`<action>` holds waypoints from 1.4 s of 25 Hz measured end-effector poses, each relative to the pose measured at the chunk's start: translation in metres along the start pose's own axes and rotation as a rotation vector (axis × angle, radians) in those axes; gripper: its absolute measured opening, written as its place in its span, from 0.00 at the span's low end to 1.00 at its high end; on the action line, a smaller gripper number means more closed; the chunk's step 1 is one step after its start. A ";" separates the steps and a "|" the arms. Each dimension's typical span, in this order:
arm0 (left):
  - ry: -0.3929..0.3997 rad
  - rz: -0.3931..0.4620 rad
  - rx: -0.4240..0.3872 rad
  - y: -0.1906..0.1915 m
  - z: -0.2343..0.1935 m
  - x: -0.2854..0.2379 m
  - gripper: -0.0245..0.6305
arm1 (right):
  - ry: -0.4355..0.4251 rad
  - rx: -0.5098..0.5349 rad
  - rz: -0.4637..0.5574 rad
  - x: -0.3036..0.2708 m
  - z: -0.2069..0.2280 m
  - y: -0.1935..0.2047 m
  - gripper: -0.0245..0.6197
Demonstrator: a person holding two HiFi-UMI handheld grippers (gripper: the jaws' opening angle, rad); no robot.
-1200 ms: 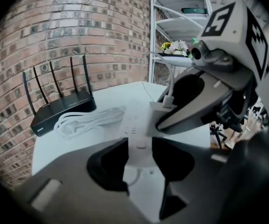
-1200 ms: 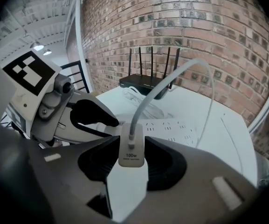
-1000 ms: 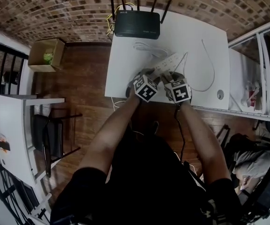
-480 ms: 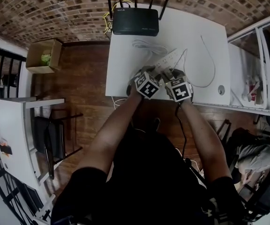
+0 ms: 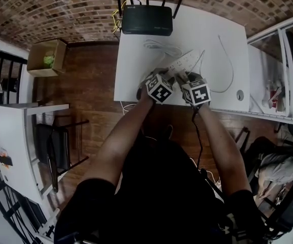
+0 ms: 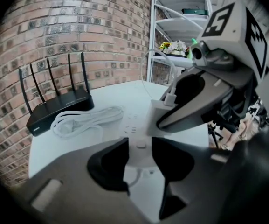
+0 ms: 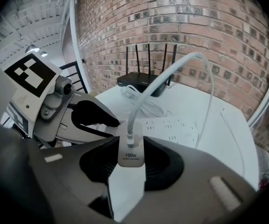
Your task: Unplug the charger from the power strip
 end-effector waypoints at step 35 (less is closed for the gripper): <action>-0.006 -0.014 -0.016 0.002 0.007 0.004 0.27 | 0.048 0.014 0.058 0.010 -0.015 0.005 0.26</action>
Point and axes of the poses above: the fingertips, and each gripper's own axes: x backward along the fingers, z to its right, y out of its underside, the point moved 6 cm from there along x, backward along the fingers, and after that the axes turned 15 degrees about -y, right-handed, at the moved point
